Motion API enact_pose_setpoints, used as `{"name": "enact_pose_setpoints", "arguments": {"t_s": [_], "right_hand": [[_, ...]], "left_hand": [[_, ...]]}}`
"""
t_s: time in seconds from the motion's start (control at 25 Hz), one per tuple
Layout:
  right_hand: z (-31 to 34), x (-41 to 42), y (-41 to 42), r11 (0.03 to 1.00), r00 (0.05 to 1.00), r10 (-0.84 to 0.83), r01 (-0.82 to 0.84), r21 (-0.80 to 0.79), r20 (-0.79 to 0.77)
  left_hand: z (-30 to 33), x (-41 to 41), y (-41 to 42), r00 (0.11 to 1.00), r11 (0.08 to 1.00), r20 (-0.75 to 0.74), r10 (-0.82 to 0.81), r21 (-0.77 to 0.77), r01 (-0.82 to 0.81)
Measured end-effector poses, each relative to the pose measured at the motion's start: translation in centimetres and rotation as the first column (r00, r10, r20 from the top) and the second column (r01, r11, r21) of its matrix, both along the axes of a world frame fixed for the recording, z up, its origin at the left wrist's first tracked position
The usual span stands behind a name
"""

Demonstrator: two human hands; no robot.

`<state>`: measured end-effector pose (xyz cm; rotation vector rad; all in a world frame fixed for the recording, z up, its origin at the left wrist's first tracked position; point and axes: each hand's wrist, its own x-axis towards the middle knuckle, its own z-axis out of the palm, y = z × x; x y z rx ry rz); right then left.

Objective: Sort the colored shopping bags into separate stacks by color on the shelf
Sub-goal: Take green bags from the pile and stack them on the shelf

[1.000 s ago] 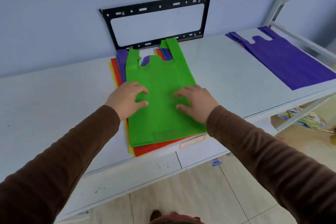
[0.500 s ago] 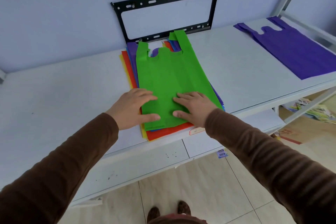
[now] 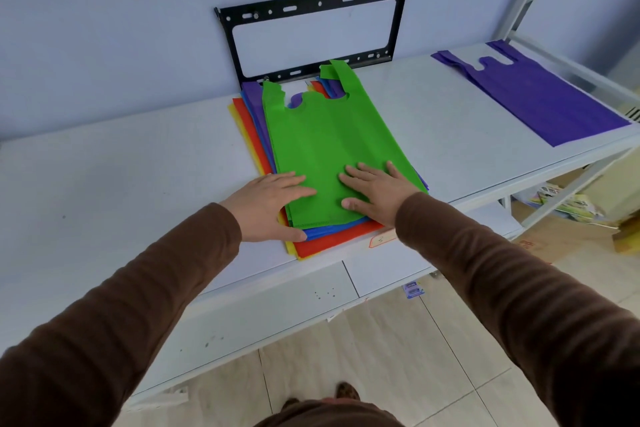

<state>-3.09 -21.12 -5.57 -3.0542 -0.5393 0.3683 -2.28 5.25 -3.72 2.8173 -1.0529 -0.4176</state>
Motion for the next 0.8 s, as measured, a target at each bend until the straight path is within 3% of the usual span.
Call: {"name": "enact_pose_setpoints", "arguments": {"t_s": [0.16, 0.24, 0.48, 0.68, 0.8], "right_hand": [[0.7, -1.1, 2.4, 0.975, 0.993, 0.066, -0.085, 0.204, 0.099], [0.5, -1.7, 3.8, 0.95, 0.989, 0.111, -0.135, 0.281, 0.099], [0.8, -1.4, 5.1, 0.955, 0.982, 0.054, -0.104, 0.278, 0.181], [1.1, -0.9, 3.7, 0.834, 0.998, 0.006, 0.028, 0.551, -0.061], [1.0, -1.1, 3.4, 0.772, 0.991, -0.041, 0.114, 0.626, -0.131]], "left_hand": [[0.2, 0.2, 0.1, 0.998, 0.997, 0.046, -0.036, 0.077, 0.032], [0.5, 0.5, -0.1, 0.996, 0.999, 0.084, -0.034, 0.022, 0.032], [1.5, 1.6, 0.0, 0.988, 0.986, 0.112, 0.11, -0.139, -0.094], [1.9, 2.5, 0.5, 0.985, 0.958, 0.055, 0.166, -0.244, -0.148], [2.0, 2.8, 0.3, 0.977, 0.934, 0.056, 0.207, -0.307, -0.18]]}}
